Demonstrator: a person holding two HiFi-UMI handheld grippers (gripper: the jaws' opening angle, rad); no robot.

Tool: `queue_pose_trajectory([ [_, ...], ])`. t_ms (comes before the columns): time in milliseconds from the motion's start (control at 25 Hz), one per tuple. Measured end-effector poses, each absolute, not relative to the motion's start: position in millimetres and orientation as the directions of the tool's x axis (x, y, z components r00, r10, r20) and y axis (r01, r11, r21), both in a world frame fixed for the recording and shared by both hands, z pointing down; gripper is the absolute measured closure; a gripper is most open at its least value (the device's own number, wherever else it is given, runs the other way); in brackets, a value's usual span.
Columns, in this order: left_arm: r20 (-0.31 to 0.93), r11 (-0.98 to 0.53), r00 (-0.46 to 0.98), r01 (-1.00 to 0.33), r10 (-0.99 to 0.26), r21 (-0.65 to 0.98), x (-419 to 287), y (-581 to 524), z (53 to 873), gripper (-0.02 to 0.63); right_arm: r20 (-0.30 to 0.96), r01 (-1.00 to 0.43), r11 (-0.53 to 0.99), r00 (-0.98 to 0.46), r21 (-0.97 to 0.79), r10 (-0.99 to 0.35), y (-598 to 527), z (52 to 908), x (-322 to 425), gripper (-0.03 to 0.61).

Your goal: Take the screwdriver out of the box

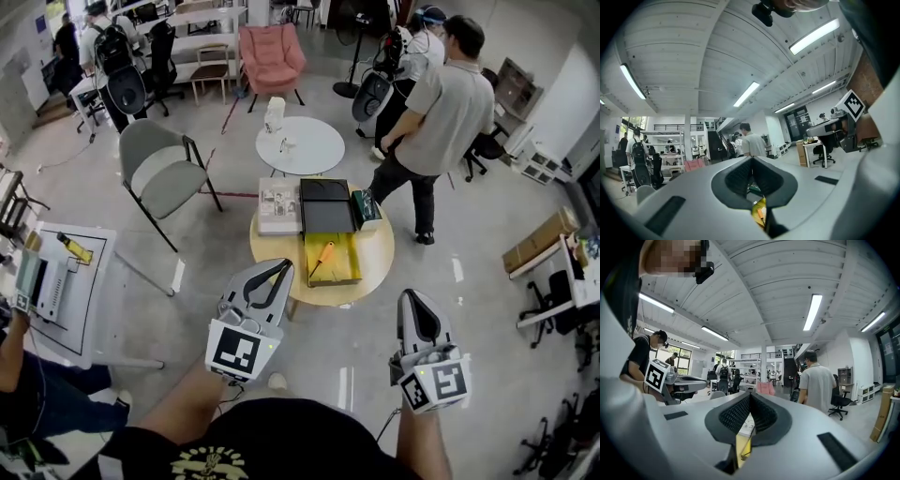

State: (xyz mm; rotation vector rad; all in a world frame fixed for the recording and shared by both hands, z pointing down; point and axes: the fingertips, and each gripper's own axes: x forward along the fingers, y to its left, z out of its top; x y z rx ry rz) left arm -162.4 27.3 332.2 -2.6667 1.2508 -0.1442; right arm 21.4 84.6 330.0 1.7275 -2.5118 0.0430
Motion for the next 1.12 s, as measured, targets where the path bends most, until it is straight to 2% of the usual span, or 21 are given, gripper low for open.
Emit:
queue_pose_trajectory([
  [640,0.030,-0.671,0.678,-0.717,-0.734,-0.190,-170,12,343,0.595,0.104,-0.950,0.309,-0.305,0.028,-0.947,82,327,14,0.564],
  [1120,0.020,-0.610,0.615,-0.776,-0.788,-0.160,-186,-6,334,0.595,0.078,-0.936,0.350,-0.346,0.043,-0.935,57,324,22,0.565],
])
